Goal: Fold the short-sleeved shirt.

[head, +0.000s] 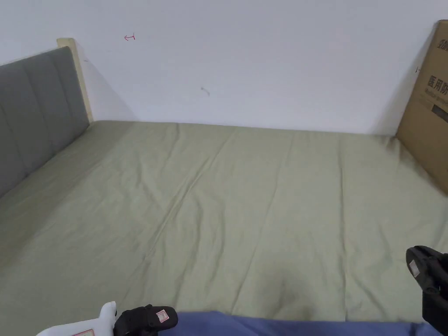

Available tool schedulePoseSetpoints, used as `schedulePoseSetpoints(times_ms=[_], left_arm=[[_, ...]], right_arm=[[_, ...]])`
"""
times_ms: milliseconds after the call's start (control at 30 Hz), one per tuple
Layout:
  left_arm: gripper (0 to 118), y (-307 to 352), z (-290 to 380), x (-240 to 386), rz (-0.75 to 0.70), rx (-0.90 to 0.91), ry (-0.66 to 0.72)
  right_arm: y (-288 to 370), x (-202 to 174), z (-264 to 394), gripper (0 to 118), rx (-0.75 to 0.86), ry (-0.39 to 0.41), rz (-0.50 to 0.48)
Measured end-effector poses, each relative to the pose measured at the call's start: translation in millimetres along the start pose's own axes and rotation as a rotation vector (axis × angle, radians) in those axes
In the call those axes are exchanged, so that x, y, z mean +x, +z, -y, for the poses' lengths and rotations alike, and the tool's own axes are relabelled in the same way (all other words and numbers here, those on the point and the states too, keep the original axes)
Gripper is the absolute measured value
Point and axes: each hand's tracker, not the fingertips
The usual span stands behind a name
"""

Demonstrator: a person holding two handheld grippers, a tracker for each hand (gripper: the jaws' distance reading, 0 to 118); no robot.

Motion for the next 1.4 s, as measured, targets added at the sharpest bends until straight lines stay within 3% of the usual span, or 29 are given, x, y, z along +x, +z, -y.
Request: schedulePoseSetpoints(times_ms=[67, 100, 133, 167, 200, 267, 400, 467, 567, 633, 767, 833, 967, 1000, 1033, 1067, 1100, 1267, 1367, 1400], left_arm=[[113, 5.1, -3.7, 2.2, -0.013, 0.010, 0.029], [80, 10.4, -5.4, 5.2, -0.132, 0.024, 0.013], [19, 9.9, -29.3, -10.5, -0.344, 0.018, -0.034], [10, 6.2, -28.3, -16.0, -0.404, -0.034, -0.019], [9, 15.4, -26.2, -14.2, -0.170, 0.032, 0.098], [9, 7.2, -8.1, 23.7, -0.342, 0.025, -0.006], [9, 24.5, -1.1, 72.5, -0.467, 0.089, -0.252], [9, 39.4, 9.7, 108.1, -0.685, 0.193, -0.407], [10, 52.8, 10.3, 124.1, -0.985, 0.308, -0.588], [10, 46.4, 15.9, 138.7, -1.062, 0.295, -0.635], [10, 9.6, 10.9, 144.0, -0.685, 0.141, -0.425], [10, -35.1, 31.8, 167.7, -0.566, 0.051, -0.344], [14, -122.3, 46.2, 175.2, -0.462, -0.142, -0.384], [26, -136.3, 49.4, 175.2, -0.461, -0.181, -0.399], [50, -149.6, 51.9, 173.2, -0.452, -0.206, -0.400], [87, -167.1, 58.1, 172.0, -0.455, -0.220, -0.389], [114, -172.0, 58.2, 170.1, -0.445, -0.220, -0.380], [111, -150.7, 61.1, 176.5, -0.452, -0.183, -0.351], [110, -122.7, 60.4, 184.3, -0.526, -0.090, -0.432], [100, -116.2, 62.4, 186.9, -0.554, -0.079, -0.469]], right_arm=[[0.1, -2.8, -3.0, 6, -0.006, -0.012, -0.008], [-0.3, -5.2, -5.6, 6, -0.015, -0.020, -0.003], [0.0, -5.9, -7.1, 6, -0.017, -0.026, -0.002], [1.0, -4.5, -7.9, 6, -0.015, -0.039, -0.018], [2.1, -3.4, -8.3, 6, -0.011, -0.055, -0.037], [3.9, -2.8, -9.3, 6, -0.009, -0.056, -0.041], [11.1, -1.0, -15.5, 6, -0.030, -0.044, -0.014], [15.3, 4.0, -15.8, 6, 0.001, -0.100, -0.069], [15.8, 6.3, -15.1, 6, 0.003, -0.108, -0.068], [13.9, 8.1, -11.2, 6, 0.006, -0.108, -0.068], [12.2, 13.7, -4.7, 6, -0.028, -0.171, -0.067], [14.2, 18.0, -0.9, 6, -0.040, -0.211, -0.081], [20.2, 24.7, 5.1, 6, -0.059, -0.226, -0.067], [21.5, 26.4, 6.5, 6, -0.064, -0.227, -0.065], [23.0, 28.5, 8.1, 6, -0.072, -0.228, -0.060], [24.4, 30.2, 9.5, 6, -0.079, -0.228, -0.057], [26.0, 32.0, 10.9, 6, -0.088, -0.229, -0.054], [29.5, 42.3, 20.3, 6, -0.114, -0.240, -0.034], [26.9, 48.4, 25.0, 6, -0.128, -0.270, -0.031], [25.6, 50.1, 26.1, 6, -0.129, -0.281, -0.031]])
